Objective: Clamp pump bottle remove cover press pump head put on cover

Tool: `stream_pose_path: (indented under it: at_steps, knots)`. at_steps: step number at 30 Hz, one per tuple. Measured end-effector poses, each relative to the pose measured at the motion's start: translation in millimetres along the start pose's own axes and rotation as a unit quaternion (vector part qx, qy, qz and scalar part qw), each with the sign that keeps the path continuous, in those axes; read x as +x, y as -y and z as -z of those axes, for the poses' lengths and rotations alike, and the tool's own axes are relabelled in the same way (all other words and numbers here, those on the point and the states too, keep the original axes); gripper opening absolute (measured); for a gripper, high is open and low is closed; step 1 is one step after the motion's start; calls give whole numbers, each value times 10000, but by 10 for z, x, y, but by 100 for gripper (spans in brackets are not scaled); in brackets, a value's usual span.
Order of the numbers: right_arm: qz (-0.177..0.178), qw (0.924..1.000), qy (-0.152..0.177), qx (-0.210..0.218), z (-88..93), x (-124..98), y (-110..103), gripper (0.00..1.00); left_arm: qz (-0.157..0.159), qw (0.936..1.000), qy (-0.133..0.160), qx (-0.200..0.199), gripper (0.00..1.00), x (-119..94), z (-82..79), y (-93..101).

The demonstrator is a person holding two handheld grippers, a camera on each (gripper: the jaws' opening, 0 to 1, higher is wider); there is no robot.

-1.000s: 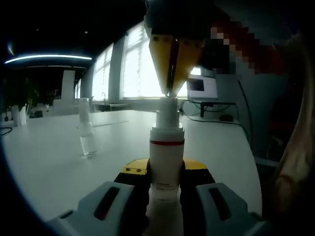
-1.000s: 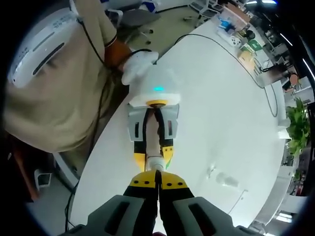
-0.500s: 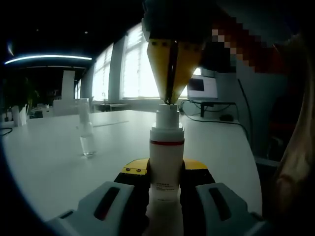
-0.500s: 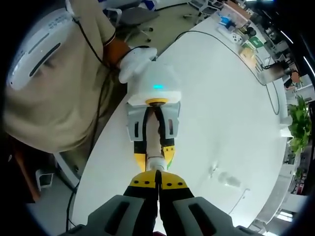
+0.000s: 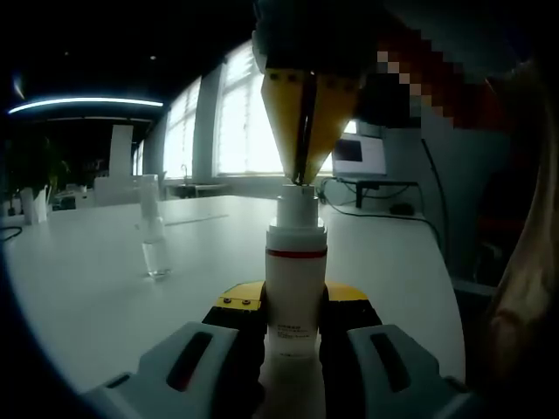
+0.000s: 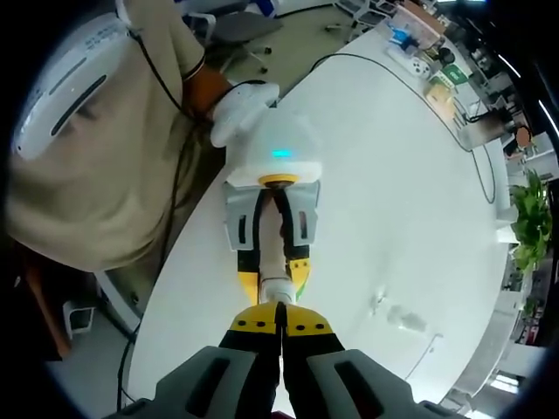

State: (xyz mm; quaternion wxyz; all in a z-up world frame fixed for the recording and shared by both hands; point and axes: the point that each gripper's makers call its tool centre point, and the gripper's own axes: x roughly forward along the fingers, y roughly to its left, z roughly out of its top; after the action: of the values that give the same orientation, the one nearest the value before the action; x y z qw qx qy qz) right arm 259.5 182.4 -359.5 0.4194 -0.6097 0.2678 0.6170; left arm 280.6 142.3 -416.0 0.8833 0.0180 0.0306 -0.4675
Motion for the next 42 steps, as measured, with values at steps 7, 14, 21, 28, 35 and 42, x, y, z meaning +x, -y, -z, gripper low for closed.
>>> stream_pose_path:
  at_steps: [7, 14, 21, 28, 35, 42]
  knots:
    - [41, 10000, -24, 24, -6, -67, 18, 0, 2, 10000, -2, -10, 14, -2, 5, -1]
    - [32, 10000, 35, 38, 1, -66, 23, 0, 10, 10000, -1, -13, 14, 2, 7, -3]
    - [16, 10000, 15, 8, 1, -62, 23, 0, 12, 10000, 0, -14, 14, 2, 10, -4]
    - [6, 10000, 29, 29, 1, -60, 20, 0, 13, 10000, -1, -14, 14, 2, 12, -6]
    - [-9, 10000, 4, 20, 0, -59, 16, 0, 12, 10000, 0, -16, 14, 2, 11, 0]
    - [-53, 10000, -11, 9, -4, -41, 11, 0, 12, 10000, 0, -14, 14, -2, 10, 20]
